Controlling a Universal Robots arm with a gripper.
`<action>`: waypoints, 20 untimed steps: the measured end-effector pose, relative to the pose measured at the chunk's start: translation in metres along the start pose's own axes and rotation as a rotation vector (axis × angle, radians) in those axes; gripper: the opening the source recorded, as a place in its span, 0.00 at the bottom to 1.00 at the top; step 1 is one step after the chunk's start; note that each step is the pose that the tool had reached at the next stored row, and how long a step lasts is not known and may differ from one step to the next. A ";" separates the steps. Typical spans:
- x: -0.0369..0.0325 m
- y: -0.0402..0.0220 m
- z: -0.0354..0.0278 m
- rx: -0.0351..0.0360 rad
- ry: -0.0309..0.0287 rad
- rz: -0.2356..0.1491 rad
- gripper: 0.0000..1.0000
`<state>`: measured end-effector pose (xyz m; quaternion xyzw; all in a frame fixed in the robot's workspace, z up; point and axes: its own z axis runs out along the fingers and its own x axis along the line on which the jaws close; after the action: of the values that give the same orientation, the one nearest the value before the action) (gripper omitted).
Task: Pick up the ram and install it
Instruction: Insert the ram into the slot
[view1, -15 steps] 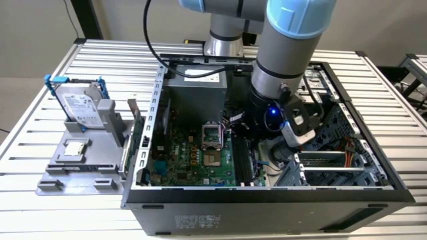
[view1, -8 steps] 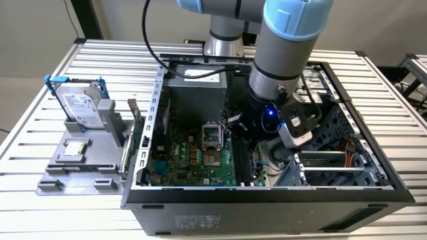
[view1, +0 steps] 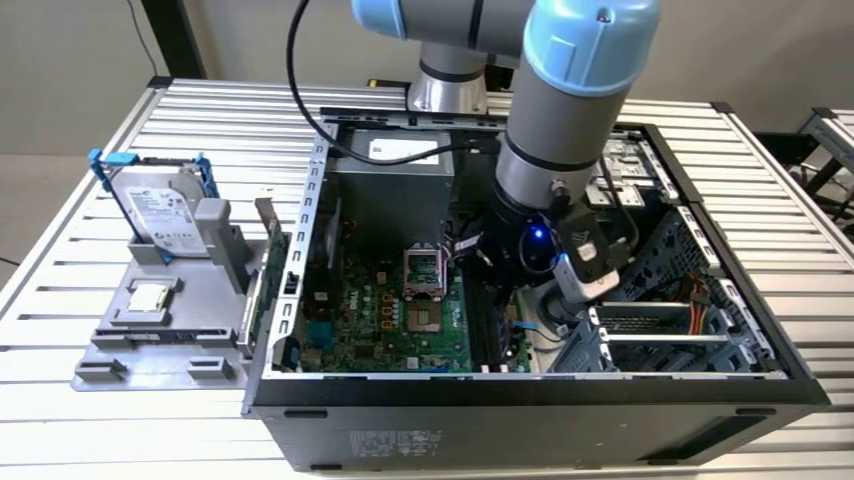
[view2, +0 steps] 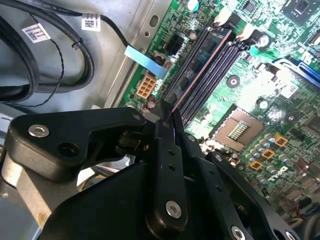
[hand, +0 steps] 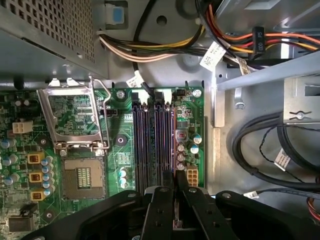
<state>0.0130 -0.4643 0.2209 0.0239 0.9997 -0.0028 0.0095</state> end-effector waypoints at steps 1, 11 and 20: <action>0.0000 0.0000 0.0005 0.0001 0.0006 0.000 0.00; -0.0004 -0.0019 0.0002 -0.0112 0.0038 -0.005 0.00; -0.0004 -0.0032 -0.0012 -0.0207 0.0073 -0.023 0.00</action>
<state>0.0132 -0.4675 0.2221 0.0124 0.9999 0.0076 0.0060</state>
